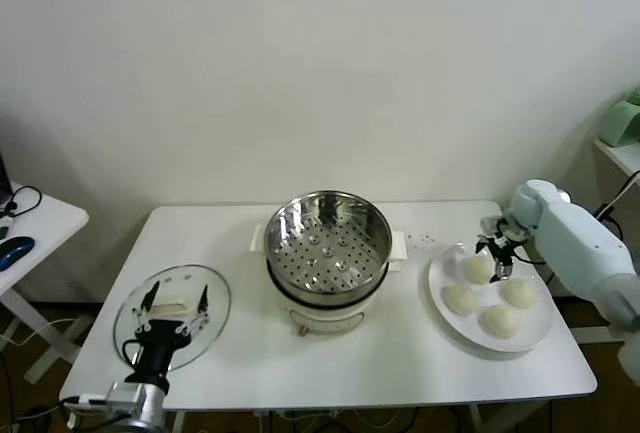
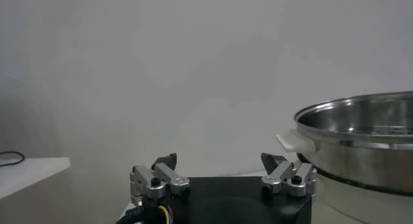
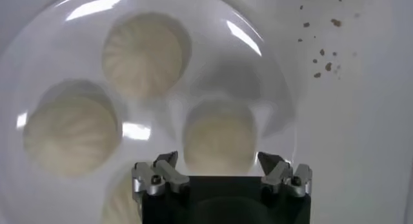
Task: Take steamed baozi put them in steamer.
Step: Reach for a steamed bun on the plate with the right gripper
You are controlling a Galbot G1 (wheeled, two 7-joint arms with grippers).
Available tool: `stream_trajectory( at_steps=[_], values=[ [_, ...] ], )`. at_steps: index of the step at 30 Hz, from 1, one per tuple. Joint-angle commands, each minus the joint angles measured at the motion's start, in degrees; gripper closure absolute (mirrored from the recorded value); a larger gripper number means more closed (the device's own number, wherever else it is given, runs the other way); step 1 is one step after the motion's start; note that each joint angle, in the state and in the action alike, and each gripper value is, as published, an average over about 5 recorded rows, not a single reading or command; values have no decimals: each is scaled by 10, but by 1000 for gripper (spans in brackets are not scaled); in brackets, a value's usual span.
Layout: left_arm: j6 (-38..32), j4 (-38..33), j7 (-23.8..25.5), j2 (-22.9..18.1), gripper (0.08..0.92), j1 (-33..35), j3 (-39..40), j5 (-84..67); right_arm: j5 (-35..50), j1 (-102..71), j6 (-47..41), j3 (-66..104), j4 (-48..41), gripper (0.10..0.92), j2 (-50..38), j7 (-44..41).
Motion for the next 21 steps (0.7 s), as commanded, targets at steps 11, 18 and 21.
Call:
stream_trajectory(
  at_steps=[11,18,21],
  values=[
    [-1,-1,-8,-5,177,2,0,0,-28,-3,3,29,-28,260,21,2],
    [-2,-1,-9,-5,177,3,-1,-2,-28,-2,3,34,-24,398,17,2],
    [-2,-2,-9,-5,177,4,-1,-2,-25,-1,3,32,-16,405,14,2]
  ],
)
